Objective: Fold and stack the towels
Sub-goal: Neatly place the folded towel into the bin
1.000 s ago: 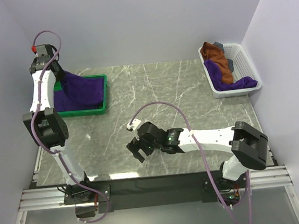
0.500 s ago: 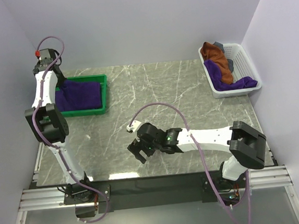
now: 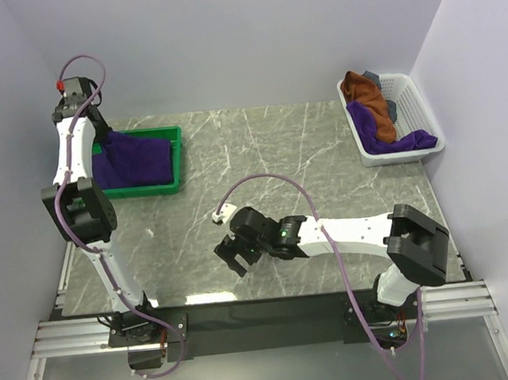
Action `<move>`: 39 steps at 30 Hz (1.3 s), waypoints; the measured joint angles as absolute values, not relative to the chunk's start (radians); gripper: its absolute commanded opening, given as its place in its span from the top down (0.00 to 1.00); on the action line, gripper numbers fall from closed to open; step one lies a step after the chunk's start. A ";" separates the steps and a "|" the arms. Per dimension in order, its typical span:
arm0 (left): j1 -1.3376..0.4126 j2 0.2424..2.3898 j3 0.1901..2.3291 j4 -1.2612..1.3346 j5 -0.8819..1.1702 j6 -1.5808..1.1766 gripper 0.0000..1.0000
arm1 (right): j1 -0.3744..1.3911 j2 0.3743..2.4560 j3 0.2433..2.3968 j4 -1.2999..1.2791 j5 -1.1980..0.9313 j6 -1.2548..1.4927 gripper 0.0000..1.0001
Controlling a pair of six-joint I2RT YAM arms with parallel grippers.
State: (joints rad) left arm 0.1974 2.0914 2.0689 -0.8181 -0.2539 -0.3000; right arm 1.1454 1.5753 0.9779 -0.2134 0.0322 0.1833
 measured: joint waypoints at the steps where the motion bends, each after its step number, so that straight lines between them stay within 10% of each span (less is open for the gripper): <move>1: 0.198 2.091 2.080 -0.822 -0.256 -0.300 0.98 | 1.145 1.575 0.978 -0.214 0.032 0.181 0.04; 23: 0.198 2.077 2.088 -0.836 -0.418 -0.239 0.91 | 1.145 1.619 1.003 -0.229 0.003 0.165 0.05; 30: 0.197 2.112 2.036 -0.746 -0.427 -0.216 0.49 | 1.145 1.637 1.011 -0.233 -0.014 0.159 0.05; 35: 0.198 2.198 2.019 -0.710 -0.483 -0.206 0.46 | 1.145 1.654 1.015 -0.237 -0.025 0.158 0.05; 39: 0.198 2.251 2.019 -0.698 -0.560 -0.197 0.22 | 1.145 1.660 1.015 -0.250 -0.033 0.158 0.05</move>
